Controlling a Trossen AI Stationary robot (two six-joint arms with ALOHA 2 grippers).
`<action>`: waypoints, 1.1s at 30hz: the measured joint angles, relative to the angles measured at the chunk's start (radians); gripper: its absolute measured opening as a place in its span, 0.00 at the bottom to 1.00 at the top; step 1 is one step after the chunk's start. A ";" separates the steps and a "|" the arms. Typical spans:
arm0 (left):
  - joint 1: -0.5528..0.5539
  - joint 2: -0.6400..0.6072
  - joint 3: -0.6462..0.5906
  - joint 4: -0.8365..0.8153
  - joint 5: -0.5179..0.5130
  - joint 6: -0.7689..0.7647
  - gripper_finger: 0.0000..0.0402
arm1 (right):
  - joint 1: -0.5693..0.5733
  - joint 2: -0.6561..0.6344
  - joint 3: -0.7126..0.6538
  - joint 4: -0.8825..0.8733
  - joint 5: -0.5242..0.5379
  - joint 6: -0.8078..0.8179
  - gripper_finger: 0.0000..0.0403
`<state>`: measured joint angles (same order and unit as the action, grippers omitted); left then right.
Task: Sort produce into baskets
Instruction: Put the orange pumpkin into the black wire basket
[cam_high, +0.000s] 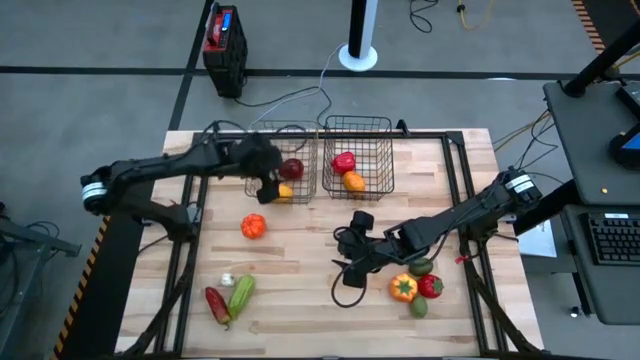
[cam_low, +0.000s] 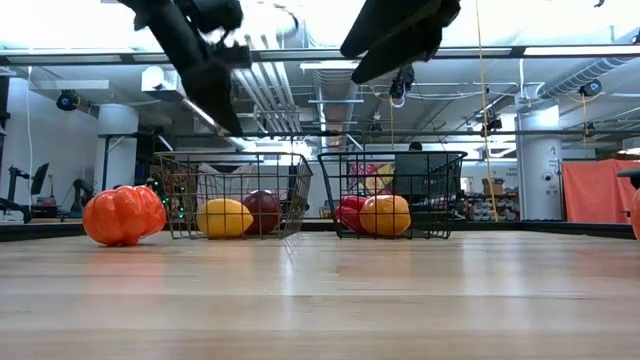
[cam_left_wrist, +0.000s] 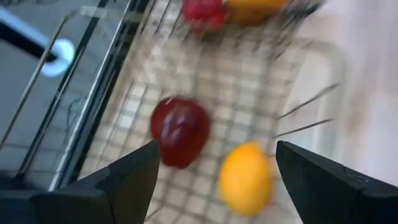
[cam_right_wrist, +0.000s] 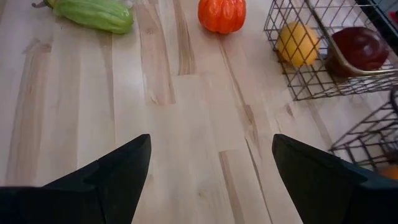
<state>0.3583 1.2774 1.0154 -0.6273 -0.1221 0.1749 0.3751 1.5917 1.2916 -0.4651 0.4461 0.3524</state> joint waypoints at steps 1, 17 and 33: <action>-0.031 -0.020 -0.005 0.009 -0.001 -0.025 0.75 | 0.000 0.000 0.015 -0.022 0.000 0.008 0.81; -0.673 -0.078 -0.017 -0.002 -0.364 -0.353 0.75 | 0.083 0.000 0.091 -0.544 -0.150 0.506 0.81; -0.857 -0.036 -0.018 -0.003 -0.378 -0.535 0.75 | 0.237 0.000 0.083 -0.793 -0.304 0.633 0.81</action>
<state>-0.4988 1.2415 0.9977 -0.6302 -0.4997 -0.3599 0.6116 1.5913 1.3745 -1.2579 0.1424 0.9851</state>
